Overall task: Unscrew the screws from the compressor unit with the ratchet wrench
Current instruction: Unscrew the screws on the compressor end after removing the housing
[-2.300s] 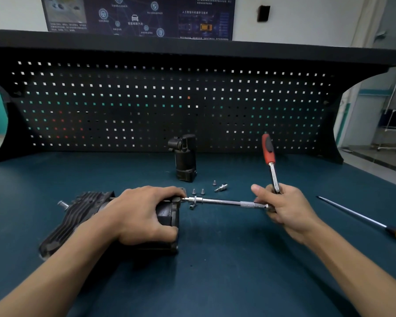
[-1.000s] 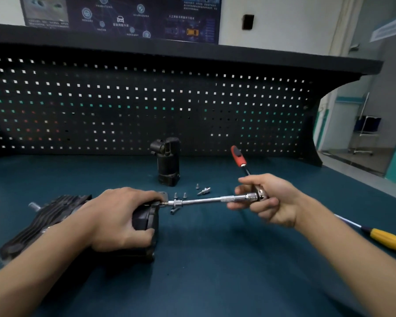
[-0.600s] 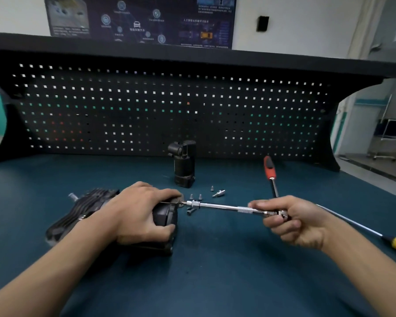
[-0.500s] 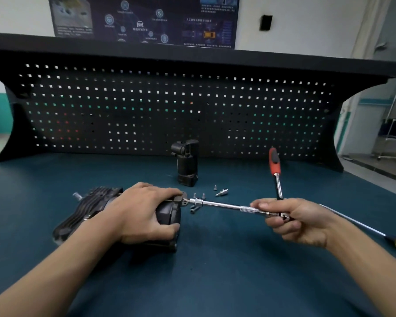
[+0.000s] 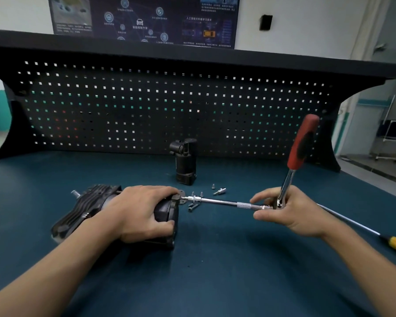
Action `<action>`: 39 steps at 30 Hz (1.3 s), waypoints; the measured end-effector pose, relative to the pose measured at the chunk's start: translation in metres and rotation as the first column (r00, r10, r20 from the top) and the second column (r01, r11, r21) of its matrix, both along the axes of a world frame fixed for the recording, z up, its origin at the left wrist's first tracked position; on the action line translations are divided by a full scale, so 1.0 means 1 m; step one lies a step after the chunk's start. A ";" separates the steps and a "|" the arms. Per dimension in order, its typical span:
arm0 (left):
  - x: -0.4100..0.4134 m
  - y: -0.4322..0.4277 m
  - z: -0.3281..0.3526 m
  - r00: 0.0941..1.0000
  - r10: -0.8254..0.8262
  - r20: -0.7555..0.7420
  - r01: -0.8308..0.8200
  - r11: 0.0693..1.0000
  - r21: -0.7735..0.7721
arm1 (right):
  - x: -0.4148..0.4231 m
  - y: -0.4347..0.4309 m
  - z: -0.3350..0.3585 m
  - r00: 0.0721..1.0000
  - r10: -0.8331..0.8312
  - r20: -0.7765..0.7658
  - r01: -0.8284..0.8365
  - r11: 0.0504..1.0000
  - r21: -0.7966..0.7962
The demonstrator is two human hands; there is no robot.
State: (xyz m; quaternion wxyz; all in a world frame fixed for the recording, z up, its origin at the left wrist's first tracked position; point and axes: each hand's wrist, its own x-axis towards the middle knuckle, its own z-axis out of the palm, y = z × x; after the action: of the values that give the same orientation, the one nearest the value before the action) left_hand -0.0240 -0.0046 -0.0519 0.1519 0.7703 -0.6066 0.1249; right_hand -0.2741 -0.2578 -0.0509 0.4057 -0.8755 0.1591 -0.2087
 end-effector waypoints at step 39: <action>-0.011 0.003 0.008 1.000 -0.017 -0.022 0.018 0.999 0.044 | 0.009 0.010 0.002 0.975 0.120 -0.188 0.103 0.503 0.858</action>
State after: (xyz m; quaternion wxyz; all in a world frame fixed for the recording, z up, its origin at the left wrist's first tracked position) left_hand -0.0346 -0.0012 -0.0437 0.1424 0.7694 -0.6143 0.1019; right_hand -0.2650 -0.2480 -0.0490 0.7682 -0.5747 0.2819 0.0000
